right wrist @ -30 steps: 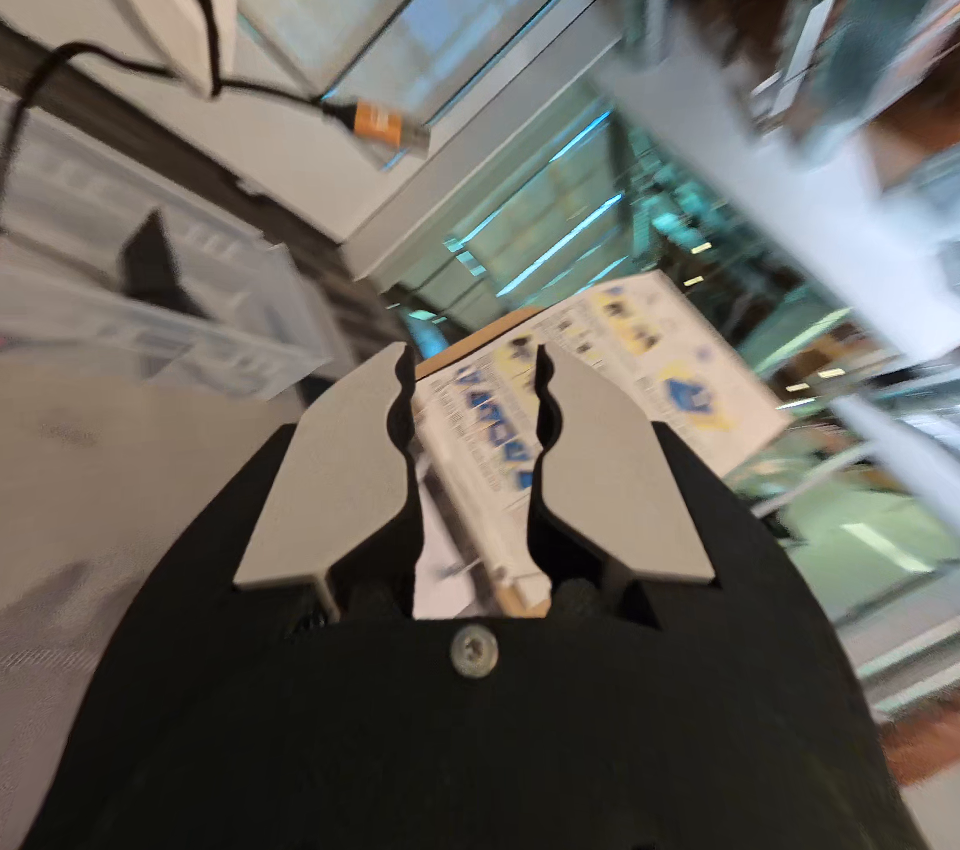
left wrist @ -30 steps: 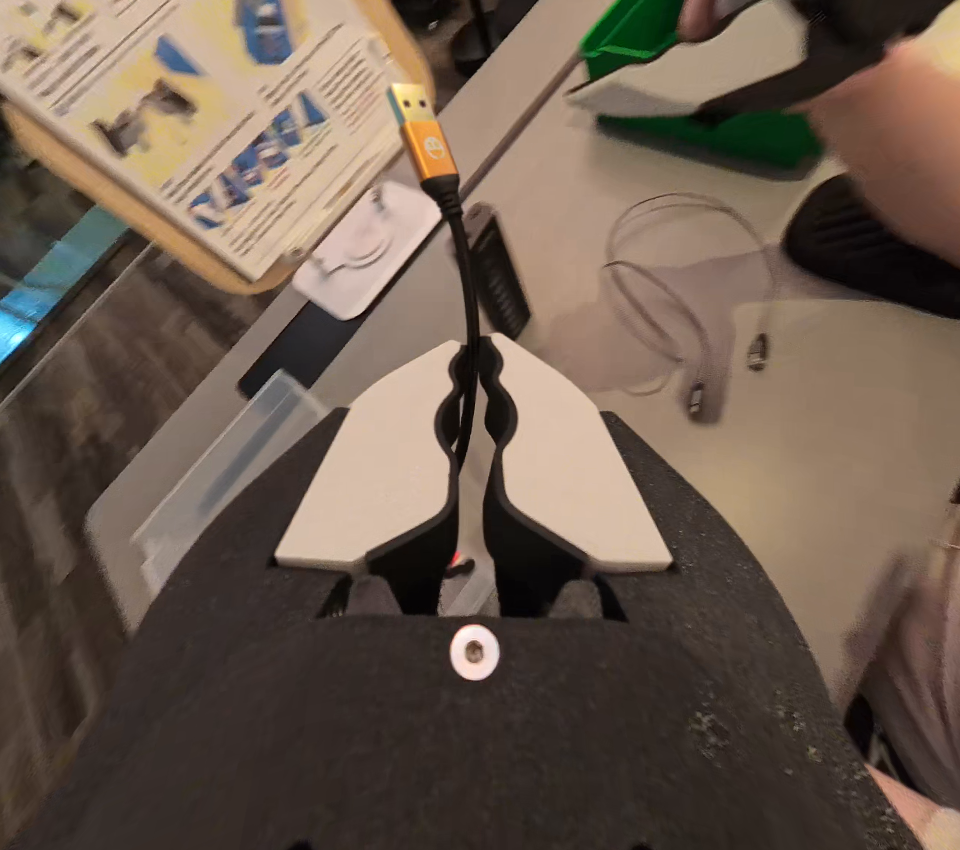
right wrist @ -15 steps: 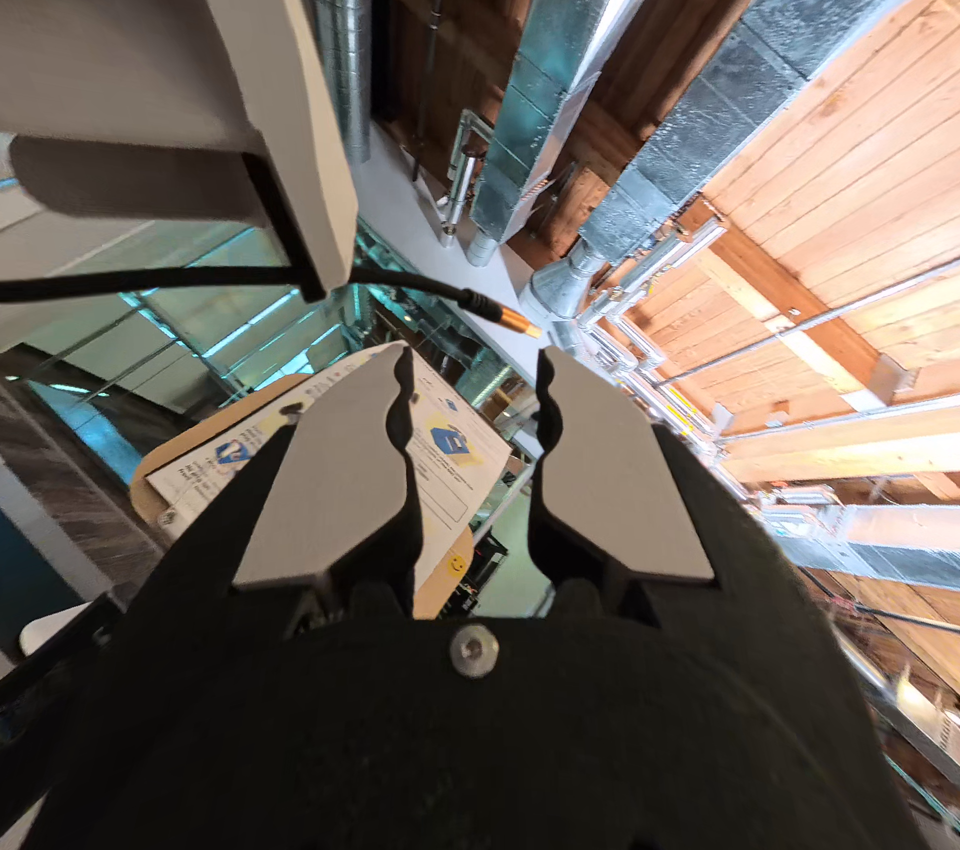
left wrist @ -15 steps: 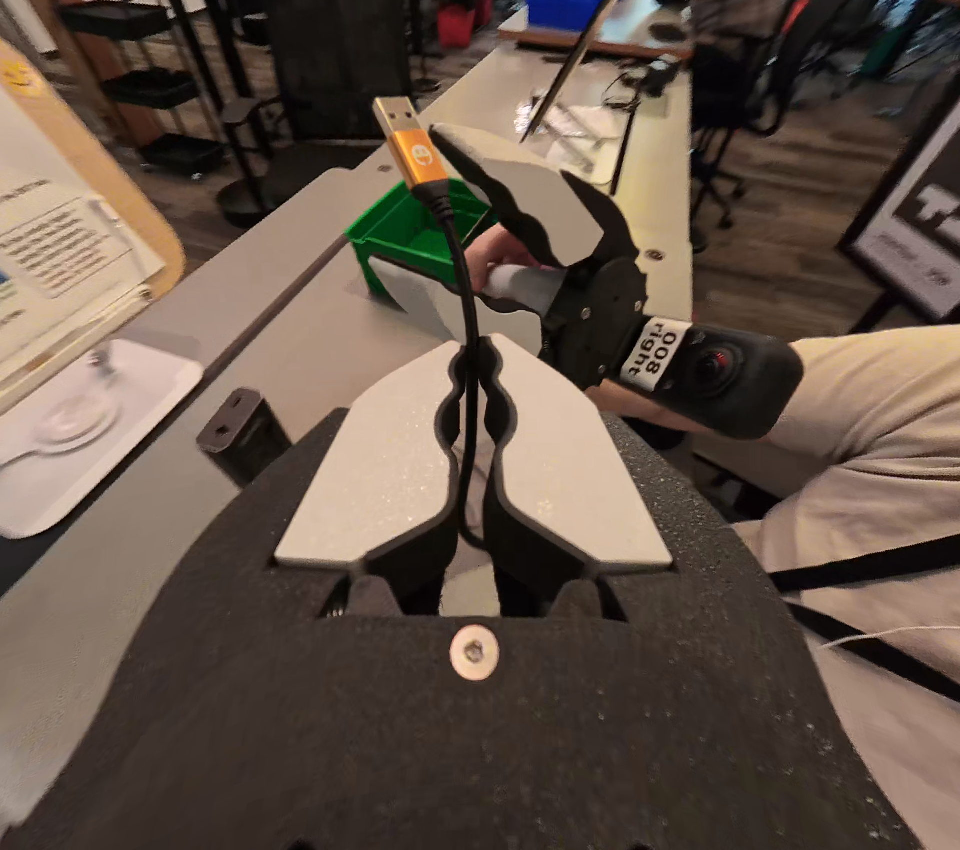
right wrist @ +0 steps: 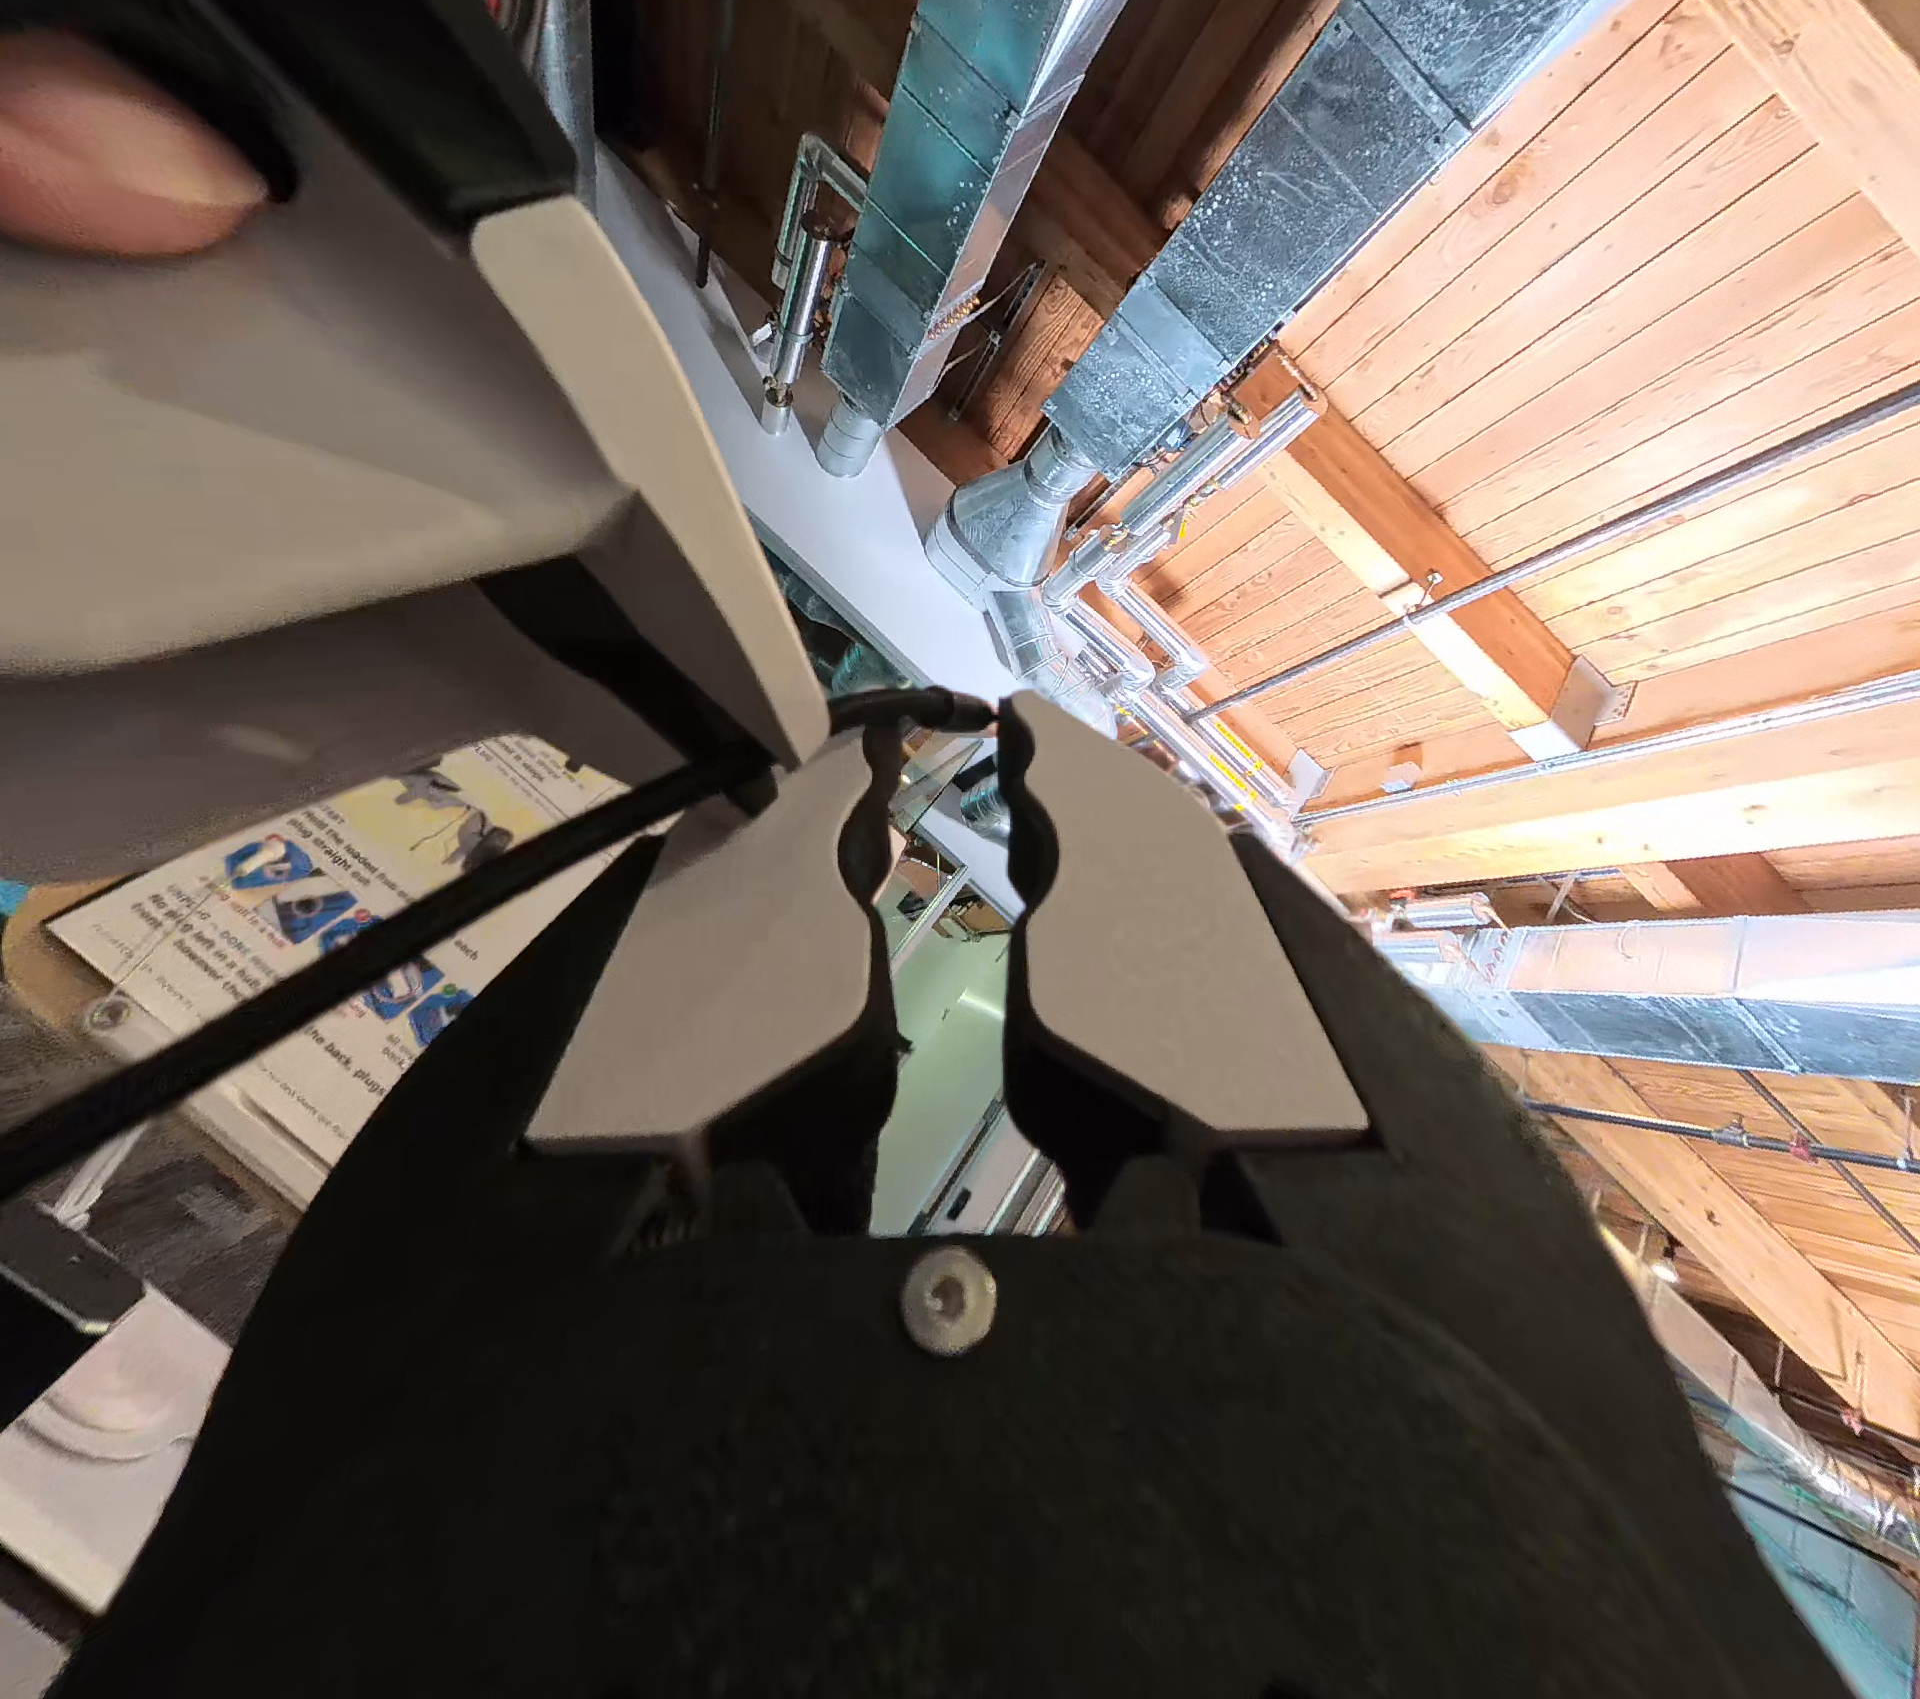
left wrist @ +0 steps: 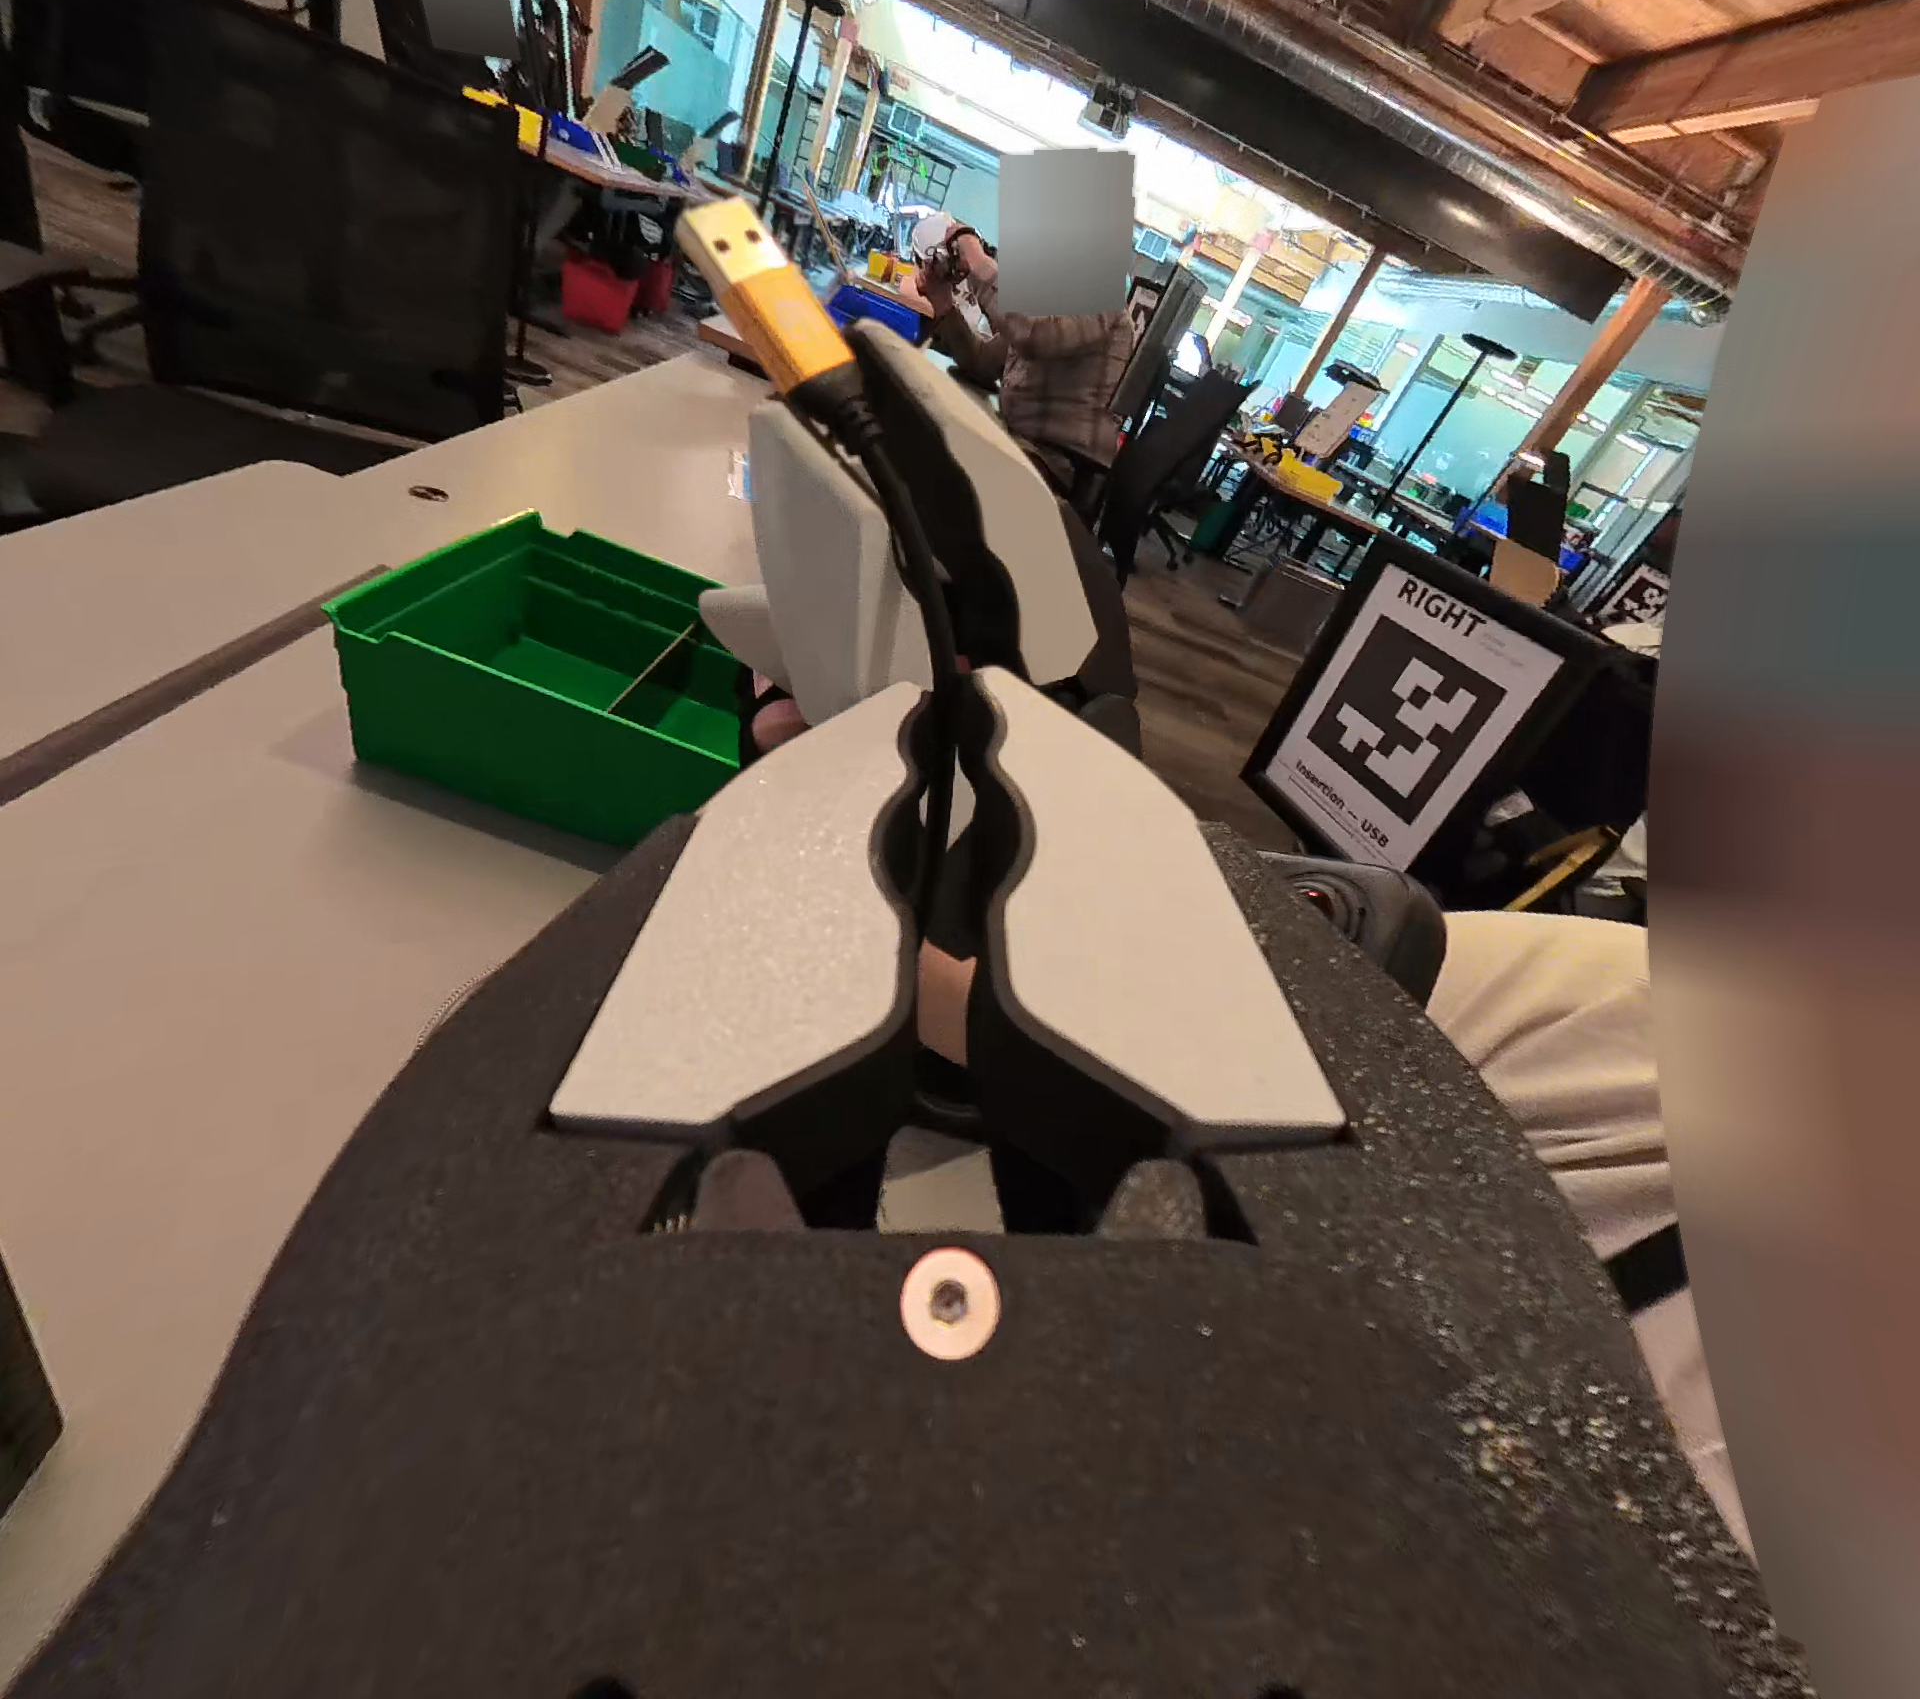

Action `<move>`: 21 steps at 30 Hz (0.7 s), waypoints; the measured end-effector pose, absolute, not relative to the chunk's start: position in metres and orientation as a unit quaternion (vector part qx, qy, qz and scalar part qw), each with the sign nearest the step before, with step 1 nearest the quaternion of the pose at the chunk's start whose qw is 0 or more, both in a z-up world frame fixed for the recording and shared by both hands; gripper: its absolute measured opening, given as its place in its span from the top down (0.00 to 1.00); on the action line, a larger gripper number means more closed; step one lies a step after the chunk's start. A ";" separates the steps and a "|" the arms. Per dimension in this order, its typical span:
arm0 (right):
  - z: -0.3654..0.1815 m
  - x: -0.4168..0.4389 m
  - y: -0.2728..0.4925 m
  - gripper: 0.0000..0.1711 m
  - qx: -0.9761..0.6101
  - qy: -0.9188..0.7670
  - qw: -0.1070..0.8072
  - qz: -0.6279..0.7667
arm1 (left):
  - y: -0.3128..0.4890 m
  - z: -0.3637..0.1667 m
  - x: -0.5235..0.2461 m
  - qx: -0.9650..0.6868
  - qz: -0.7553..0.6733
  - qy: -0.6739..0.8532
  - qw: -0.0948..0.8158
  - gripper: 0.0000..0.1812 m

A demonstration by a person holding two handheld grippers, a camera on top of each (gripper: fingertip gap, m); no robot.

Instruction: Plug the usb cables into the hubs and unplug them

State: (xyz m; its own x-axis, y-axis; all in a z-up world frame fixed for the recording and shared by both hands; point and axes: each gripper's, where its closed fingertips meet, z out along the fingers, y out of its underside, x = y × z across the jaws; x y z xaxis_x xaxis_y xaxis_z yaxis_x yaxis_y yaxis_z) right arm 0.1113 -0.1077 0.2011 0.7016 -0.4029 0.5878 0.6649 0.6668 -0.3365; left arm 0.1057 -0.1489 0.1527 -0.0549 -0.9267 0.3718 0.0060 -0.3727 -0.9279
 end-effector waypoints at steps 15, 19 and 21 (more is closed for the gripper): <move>0.203 0.114 -0.110 0.91 -0.288 -0.250 0.891 -0.246 | -0.171 0.161 0.115 -0.528 -0.648 0.412 0.363 0.88; 0.208 0.108 -0.124 0.91 -0.288 -0.273 0.910 -0.121 | -0.164 0.176 0.091 -0.532 -0.630 0.409 0.390 0.75; 0.209 0.099 -0.134 0.91 -0.284 -0.298 0.910 -0.045 | -0.140 0.185 0.076 -0.540 -0.609 0.364 0.453 0.73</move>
